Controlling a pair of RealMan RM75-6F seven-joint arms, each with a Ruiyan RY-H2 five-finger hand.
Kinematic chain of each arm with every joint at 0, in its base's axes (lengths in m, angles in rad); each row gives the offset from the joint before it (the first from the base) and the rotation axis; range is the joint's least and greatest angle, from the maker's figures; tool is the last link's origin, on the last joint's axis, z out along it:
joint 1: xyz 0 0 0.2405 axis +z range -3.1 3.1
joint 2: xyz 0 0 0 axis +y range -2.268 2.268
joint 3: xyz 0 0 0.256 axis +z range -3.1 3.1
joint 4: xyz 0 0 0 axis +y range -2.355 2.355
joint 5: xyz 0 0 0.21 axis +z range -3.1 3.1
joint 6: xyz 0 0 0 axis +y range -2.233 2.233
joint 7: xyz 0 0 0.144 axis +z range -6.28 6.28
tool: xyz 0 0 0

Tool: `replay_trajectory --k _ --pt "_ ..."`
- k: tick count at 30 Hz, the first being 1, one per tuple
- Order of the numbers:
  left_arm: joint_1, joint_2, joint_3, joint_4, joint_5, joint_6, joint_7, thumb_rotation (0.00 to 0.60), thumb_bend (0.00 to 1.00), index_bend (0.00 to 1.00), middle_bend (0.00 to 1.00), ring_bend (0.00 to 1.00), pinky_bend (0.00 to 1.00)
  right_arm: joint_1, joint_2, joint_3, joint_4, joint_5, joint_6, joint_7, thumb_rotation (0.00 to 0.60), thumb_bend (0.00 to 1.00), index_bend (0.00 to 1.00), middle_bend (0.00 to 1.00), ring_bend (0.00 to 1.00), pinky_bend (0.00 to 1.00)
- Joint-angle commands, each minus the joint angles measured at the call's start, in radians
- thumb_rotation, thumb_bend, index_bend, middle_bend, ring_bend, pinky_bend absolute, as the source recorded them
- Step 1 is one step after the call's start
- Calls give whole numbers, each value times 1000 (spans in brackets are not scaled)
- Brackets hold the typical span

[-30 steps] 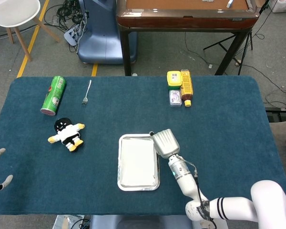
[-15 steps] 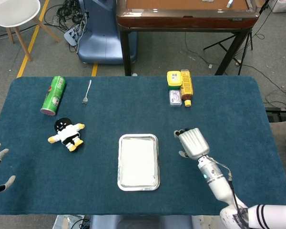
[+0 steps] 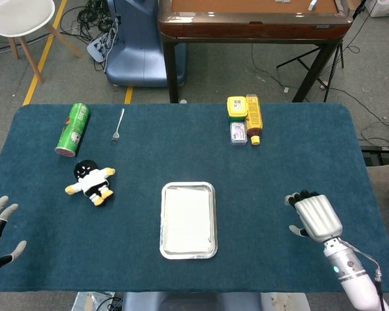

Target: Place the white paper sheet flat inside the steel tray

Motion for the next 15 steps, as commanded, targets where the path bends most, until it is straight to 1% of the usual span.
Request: replay_trajectory --k 1,4,9,12,15 --pt "0 -6 5 1 18 5 -5 600 221 171 94 53 250 -71 16 -23 -7 -35 65 14 600 37 418 461 374 505" --pt "0 -13 5 10 30 10 -12 600 222 171 100 62 261 -120 6 -20 4 -58 118 33 600 38 418 461 374 505" --pt "2 -15 7 13 40 14 -26 600 222 171 103 65 270 -191 -12 -5 47 -107 195 124 600 38 418 469 374 505" --pt "2 -15 9 12 43 13 -29 600 221 171 107 67 271 -216 -20 3 74 -125 211 162 600 38 418 473 374 505" --pt "-1 -15 12 10 44 4 -41 600 222 171 108 69 273 -232 -22 4 96 -132 199 188 600 38 418 474 374 505"
